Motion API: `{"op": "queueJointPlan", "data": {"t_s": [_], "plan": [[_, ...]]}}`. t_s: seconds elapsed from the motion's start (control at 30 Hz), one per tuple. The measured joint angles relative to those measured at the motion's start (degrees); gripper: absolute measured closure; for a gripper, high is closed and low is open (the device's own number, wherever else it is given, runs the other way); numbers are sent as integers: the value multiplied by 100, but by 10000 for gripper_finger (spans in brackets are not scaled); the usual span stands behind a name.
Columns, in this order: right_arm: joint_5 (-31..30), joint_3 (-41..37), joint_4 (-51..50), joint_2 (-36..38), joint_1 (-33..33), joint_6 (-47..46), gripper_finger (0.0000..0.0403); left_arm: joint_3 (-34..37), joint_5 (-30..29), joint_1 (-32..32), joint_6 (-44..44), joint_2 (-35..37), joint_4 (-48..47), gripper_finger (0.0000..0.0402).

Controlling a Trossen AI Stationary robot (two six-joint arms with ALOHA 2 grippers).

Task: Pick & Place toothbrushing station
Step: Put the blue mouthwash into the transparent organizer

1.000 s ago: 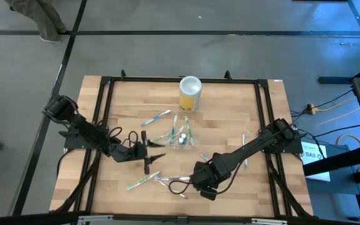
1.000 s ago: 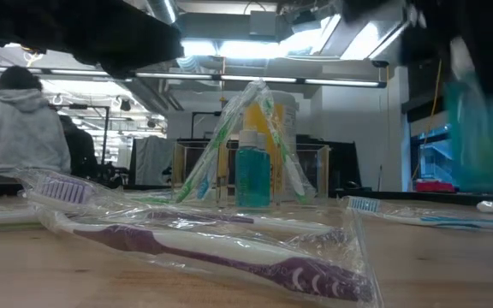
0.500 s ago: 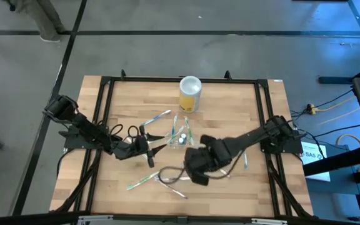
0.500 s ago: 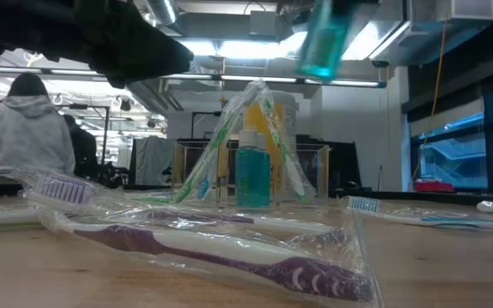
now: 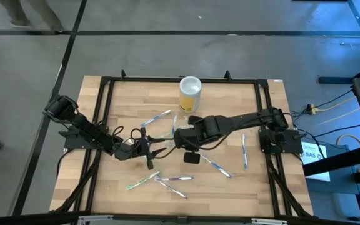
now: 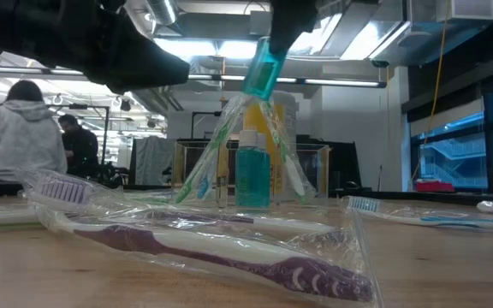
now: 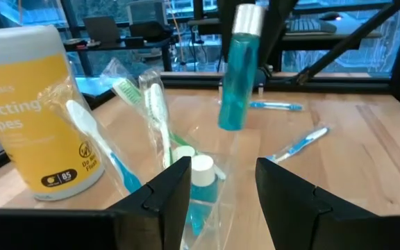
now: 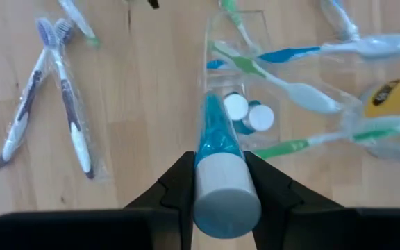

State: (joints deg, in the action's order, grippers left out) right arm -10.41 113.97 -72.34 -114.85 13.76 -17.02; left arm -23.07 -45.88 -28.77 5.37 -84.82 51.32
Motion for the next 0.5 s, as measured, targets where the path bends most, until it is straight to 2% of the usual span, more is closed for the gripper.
{"op": "queueJointPlan", "data": {"t_s": [0.2,0.5], "plan": [[190,-166,258,0,-49,250,307,0,16,0,-6,0,-62,243],[200,-612,423,-2,-248,93,307,0,144,0,0,0,-60,243]]}}
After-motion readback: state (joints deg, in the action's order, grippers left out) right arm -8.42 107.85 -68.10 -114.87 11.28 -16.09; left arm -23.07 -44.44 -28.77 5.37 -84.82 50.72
